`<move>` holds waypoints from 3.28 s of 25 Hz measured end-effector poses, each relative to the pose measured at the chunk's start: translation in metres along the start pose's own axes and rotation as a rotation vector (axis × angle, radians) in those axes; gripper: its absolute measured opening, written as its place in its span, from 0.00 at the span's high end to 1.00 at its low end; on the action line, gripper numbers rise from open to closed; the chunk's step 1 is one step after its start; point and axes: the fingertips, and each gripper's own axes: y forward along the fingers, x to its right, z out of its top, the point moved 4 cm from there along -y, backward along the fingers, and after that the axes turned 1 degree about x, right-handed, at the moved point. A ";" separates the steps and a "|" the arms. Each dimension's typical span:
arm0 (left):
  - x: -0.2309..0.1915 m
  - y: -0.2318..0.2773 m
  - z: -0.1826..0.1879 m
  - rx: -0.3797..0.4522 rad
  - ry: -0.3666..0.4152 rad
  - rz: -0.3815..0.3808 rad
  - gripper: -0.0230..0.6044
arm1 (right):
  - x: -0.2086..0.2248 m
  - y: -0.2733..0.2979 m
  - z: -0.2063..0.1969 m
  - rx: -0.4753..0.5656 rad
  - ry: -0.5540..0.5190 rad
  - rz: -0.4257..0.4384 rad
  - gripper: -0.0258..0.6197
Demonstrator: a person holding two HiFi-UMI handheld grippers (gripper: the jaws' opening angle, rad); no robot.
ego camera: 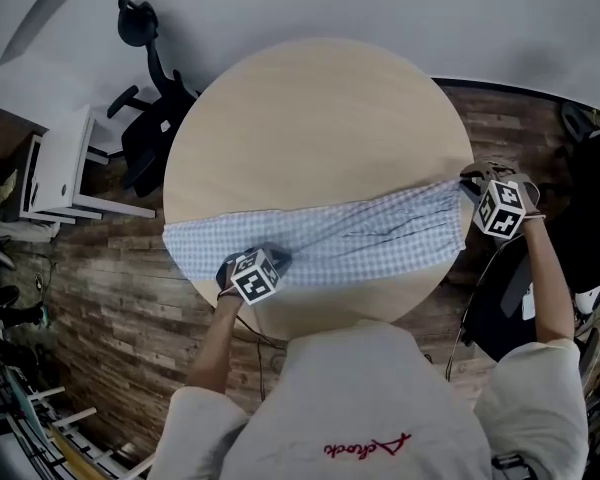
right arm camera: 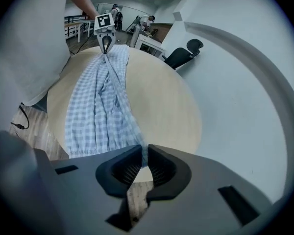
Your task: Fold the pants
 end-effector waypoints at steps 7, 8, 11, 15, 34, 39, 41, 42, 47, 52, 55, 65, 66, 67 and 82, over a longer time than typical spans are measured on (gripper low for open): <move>0.024 0.005 0.000 -0.009 0.072 0.007 0.91 | -0.033 -0.030 -0.005 -0.006 0.022 -0.053 0.87; 0.028 0.004 -0.001 -0.008 0.080 0.005 0.91 | -0.039 -0.033 -0.004 -0.008 0.015 -0.058 0.87; 0.035 -0.005 -0.005 0.004 0.094 0.016 0.91 | -0.056 -0.038 -0.005 -0.025 -0.015 -0.066 0.87; 0.040 -0.022 -0.005 0.017 0.107 0.038 0.91 | -0.082 -0.048 -0.017 -0.044 -0.053 -0.059 0.87; 0.096 0.027 -0.039 -0.067 0.051 -0.110 0.91 | -0.227 0.017 -0.058 -0.148 -0.022 0.150 0.75; 0.086 0.019 -0.020 0.053 0.009 -0.051 0.91 | -0.218 0.004 -0.055 -0.107 0.106 0.085 0.71; 0.076 0.013 -0.010 0.119 -0.010 -0.021 0.91 | -0.212 -0.006 -0.050 -0.062 0.257 0.033 0.71; 0.071 0.011 -0.003 0.158 -0.023 -0.009 0.91 | -0.207 -0.013 -0.049 -0.031 0.354 -0.002 0.71; 0.052 -0.006 0.057 0.446 -0.147 0.041 0.91 | -0.176 -0.047 -0.050 0.238 0.935 -0.217 0.71; 0.044 -0.013 0.103 0.692 -0.327 0.026 0.91 | -0.175 -0.049 -0.061 0.513 1.421 -0.337 0.71; 0.048 -0.011 0.122 0.763 -0.400 -0.010 0.91 | -0.190 -0.030 -0.075 0.575 1.636 -0.350 0.70; 0.073 0.006 0.115 0.627 -0.316 -0.056 0.91 | -0.220 0.021 -0.102 0.717 2.030 -0.285 0.57; 0.071 0.005 0.112 0.620 -0.317 -0.050 0.91 | -0.221 0.024 -0.101 0.725 2.042 -0.274 0.57; 0.069 0.003 0.110 0.618 -0.323 -0.043 0.91 | -0.221 0.027 -0.101 0.734 2.051 -0.261 0.57; 0.057 0.013 0.119 0.602 -0.300 -0.054 0.91 | -0.199 0.002 -0.087 0.825 1.888 -0.322 0.85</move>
